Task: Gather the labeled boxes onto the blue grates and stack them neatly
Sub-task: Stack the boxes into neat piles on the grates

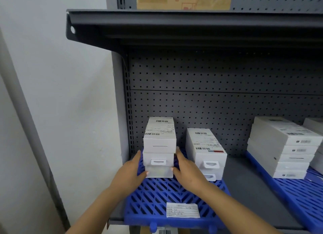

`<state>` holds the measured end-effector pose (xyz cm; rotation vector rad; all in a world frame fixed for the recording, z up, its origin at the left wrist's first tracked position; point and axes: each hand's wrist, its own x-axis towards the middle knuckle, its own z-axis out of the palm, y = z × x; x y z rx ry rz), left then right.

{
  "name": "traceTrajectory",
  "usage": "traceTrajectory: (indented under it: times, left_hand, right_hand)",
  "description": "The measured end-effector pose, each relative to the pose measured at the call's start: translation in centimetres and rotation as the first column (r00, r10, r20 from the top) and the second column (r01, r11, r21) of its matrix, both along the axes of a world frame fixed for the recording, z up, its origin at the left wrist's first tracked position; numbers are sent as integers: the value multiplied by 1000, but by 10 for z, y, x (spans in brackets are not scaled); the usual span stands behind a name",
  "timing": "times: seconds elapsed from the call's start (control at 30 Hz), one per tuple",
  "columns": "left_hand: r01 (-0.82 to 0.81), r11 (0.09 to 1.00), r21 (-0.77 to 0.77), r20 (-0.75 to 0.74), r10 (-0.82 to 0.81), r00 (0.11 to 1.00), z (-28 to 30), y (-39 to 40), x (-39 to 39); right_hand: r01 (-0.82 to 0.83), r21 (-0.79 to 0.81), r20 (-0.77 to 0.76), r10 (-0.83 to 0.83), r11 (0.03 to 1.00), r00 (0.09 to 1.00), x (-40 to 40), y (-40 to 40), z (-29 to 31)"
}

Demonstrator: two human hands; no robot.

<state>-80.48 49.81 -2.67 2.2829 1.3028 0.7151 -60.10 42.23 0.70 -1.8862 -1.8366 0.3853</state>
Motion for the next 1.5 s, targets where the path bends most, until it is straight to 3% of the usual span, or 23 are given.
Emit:
traceTrajectory:
  times: [0.13, 0.23, 0.33, 0.63, 0.83, 1.0, 1.17, 1.3, 1.5]
  left_hand:
    - [11, 1000, 28, 105, -14, 994, 22, -7, -7]
    - [37, 998, 50, 82, -41, 996, 43, -18, -1]
    - [10, 991, 136, 74, -20, 997, 50, -20, 6]
    - [-87, 958, 272, -55, 105, 993, 56, -25, 15]
    - [-92, 957, 275, -61, 113, 992, 59, -21, 16]
    - [-61, 956, 286, -82, 88, 993, 64, -13, 11]
    - [-27, 955, 297, -89, 56, 994, 69, -10, 8]
    - [14, 955, 297, -79, 10, 997, 75, -5, 6]
    - [15, 970, 243, 28, -23, 999, 66, -4, 6]
  right_hand:
    - [-12, 180, -139, 38, 984, 990, 0, -19, 23]
    - [-50, 274, -46, 65, 960, 997, -1, -22, 38]
    - [-105, 264, 93, 83, 959, 992, -5, -18, 48]
    - [-34, 209, 164, -1, 977, 986, -10, -4, 45]
    - [-18, 211, 341, -56, 977, 939, -11, -3, 41]
    - [-15, 194, 383, -62, 981, 922, -11, -1, 41]
    - [-14, 181, 340, -49, 983, 939, -10, 1, 38]
    - [-12, 167, 189, -20, 986, 982, -7, 0, 34]
    - [-29, 170, 143, 4, 985, 990, -8, -1, 34]
